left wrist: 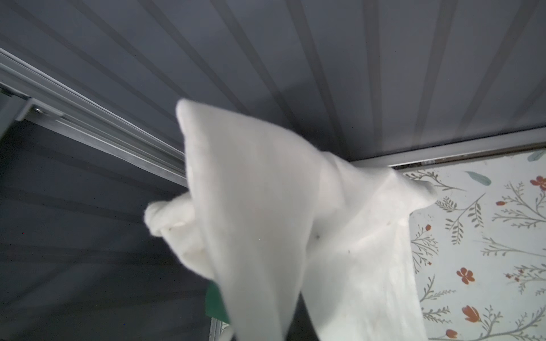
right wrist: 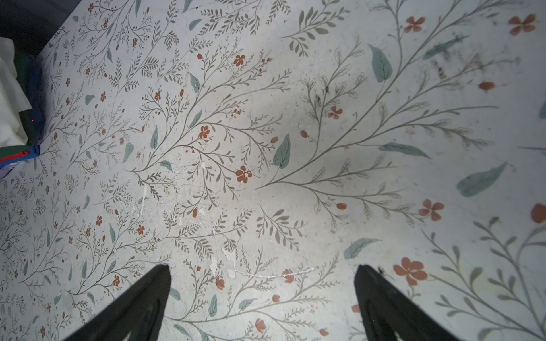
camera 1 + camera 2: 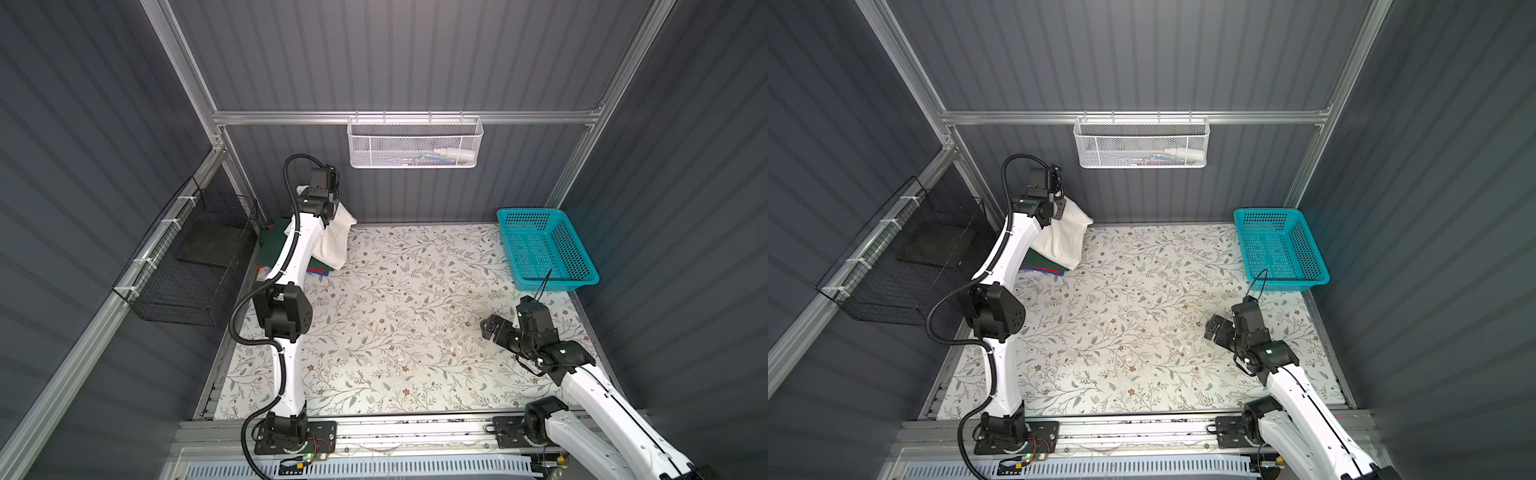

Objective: Fold and stack the t-shirts
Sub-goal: 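Carry the white t-shirt with the left gripper over the folded shirt stack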

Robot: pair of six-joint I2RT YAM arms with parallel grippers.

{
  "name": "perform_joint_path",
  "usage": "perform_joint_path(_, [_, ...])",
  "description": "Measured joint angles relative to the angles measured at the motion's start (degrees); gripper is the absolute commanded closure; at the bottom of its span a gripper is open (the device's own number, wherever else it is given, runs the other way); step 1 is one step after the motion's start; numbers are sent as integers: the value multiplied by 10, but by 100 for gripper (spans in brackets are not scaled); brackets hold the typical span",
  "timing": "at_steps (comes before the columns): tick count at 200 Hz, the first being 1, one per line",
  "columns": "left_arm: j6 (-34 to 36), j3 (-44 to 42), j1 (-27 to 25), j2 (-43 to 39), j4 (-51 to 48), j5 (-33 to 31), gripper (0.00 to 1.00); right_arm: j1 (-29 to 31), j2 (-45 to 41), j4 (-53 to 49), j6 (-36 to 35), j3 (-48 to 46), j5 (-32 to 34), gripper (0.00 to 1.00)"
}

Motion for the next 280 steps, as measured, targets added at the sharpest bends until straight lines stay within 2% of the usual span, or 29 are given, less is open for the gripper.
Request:
perform_joint_path(46, [8, 3, 5, -14, 26, -5, 100, 0, 10, 0, 0, 0, 0, 1])
perform_joint_path(122, [8, -14, 62, -7, 39, -14, 100, 0, 27, -3, -2, 0, 0, 1])
perform_joint_path(172, [10, -9, 64, 42, 47, -29, 100, 0, 27, -12, -12, 1, 5, 1])
perform_joint_path(205, [-5, -9, 60, 43, 27, -7, 100, 0, 40, -8, -13, 4, 6, 1])
perform_joint_path(233, [-12, -45, 33, -12, 25, 3, 100, 0, 63, 3, -13, 5, 2, 1])
perform_joint_path(250, [-12, -70, -9, -63, 26, 2, 100, 0, 76, 7, -13, 6, -2, 1])
perform_joint_path(280, [-22, -55, -78, -115, 28, 29, 100, 0, 82, 14, -13, 8, -7, 1])
